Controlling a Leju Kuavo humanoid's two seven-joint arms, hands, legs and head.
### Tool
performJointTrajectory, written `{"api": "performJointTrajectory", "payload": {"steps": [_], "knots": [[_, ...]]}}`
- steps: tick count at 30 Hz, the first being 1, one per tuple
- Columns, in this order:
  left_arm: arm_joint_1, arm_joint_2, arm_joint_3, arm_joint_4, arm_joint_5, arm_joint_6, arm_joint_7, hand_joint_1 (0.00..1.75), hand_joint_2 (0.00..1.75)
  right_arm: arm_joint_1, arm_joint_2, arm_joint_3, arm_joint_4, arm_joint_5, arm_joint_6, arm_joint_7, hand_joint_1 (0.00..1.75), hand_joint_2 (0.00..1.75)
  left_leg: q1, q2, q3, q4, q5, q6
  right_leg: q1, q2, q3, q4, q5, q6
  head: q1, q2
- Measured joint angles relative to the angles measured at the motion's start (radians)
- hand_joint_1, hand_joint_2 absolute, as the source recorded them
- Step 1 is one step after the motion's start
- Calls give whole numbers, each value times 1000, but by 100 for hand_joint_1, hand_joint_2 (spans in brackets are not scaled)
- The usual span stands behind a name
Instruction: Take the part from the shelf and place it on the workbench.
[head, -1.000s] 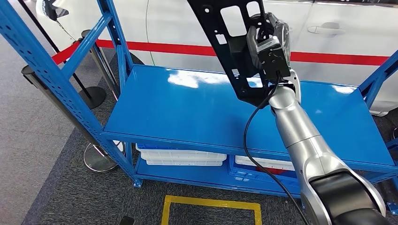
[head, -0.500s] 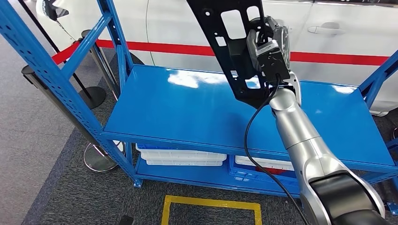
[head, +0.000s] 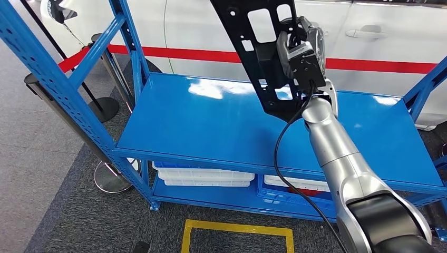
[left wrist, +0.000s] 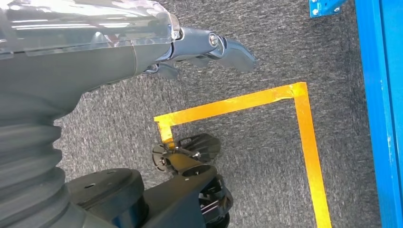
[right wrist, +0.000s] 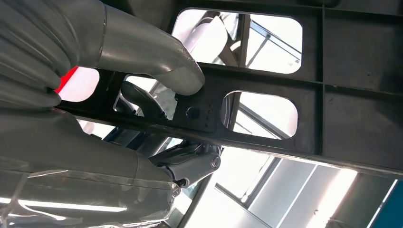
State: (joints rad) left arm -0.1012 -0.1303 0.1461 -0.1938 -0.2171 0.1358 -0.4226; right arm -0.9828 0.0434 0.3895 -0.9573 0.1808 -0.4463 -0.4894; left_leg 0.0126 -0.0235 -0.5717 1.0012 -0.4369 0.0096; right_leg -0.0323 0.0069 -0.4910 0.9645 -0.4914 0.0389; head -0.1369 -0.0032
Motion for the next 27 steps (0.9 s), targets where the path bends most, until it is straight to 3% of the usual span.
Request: {"api": "performJointTrajectory", "payload": {"steps": [15,22,24,26,27], "knots": [[-1,5,0,0,-4,0,-8,0,175,2,4,0,-3,-19,-1,-3,175,175,-2,0,0,2,-1,1,-1,0,0,-1,0,1,0,0],[-3,7,-3,0,-19,24,-4,0,175,5,5,-2,-6,-22,-2,-4,175,175,-7,2,0,-2,2,14,-5,0,-1,-2,-1,12,0,0],[-6,8,-6,0,-24,37,-1,0,175,4,5,-4,-7,-22,-1,-2,175,175,-2,5,5,-13,10,22,-5,-2,-31,61,-38,10,0,0],[-7,8,-9,0,-28,47,2,0,175,4,5,-5,-7,-25,1,1,175,175,-3,7,5,-15,11,26,-4,-3,-105,204,-99,7,0,0],[-7,8,-11,0,-30,50,3,0,175,5,5,-5,-6,-27,3,2,175,175,-4,7,5,-14,10,26,-3,-3,-145,273,-117,7,0,0]]}}
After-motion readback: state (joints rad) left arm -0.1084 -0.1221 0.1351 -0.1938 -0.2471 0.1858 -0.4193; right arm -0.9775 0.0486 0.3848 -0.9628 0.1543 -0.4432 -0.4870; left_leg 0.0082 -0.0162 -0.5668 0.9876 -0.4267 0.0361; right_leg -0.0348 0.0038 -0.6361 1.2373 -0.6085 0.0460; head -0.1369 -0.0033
